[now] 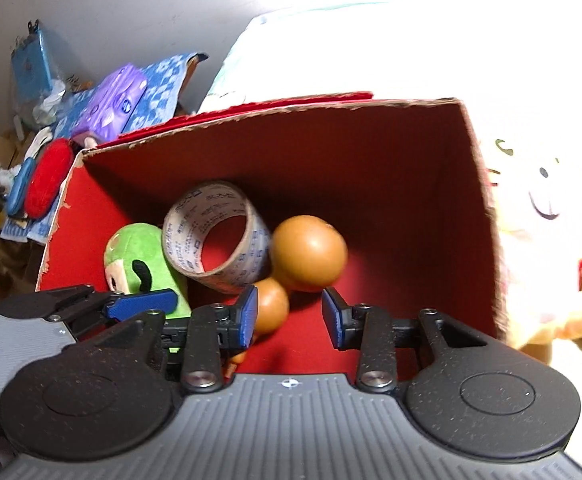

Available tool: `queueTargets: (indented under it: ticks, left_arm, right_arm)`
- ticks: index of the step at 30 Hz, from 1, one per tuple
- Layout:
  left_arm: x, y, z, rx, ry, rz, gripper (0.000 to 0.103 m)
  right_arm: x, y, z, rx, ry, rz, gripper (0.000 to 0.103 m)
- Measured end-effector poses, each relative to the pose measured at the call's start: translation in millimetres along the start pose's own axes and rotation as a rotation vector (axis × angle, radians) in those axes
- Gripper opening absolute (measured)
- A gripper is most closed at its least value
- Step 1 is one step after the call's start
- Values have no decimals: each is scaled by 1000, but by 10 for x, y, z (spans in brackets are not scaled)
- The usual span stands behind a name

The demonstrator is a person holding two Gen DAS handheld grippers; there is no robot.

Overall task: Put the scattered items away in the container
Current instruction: 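Withdraw both tools up and away from the red box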

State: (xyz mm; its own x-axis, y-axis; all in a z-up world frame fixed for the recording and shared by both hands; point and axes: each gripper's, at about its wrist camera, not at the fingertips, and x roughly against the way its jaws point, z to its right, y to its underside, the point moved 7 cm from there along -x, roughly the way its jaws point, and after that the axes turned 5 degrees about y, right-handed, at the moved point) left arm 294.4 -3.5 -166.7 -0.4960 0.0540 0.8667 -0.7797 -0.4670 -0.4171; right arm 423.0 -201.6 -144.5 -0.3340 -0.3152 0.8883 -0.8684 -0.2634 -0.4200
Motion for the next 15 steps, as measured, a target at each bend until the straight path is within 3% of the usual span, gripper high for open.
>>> queueTargets:
  ticks: [8, 15]
  left_arm:
    - [135, 27, 113, -32, -42, 53, 77]
    - [373, 37, 238, -86, -92, 163, 84]
  right_arm:
    - [294, 96, 75, -35, -4, 60, 41]
    - [624, 199, 56, -34, -4, 144, 45]
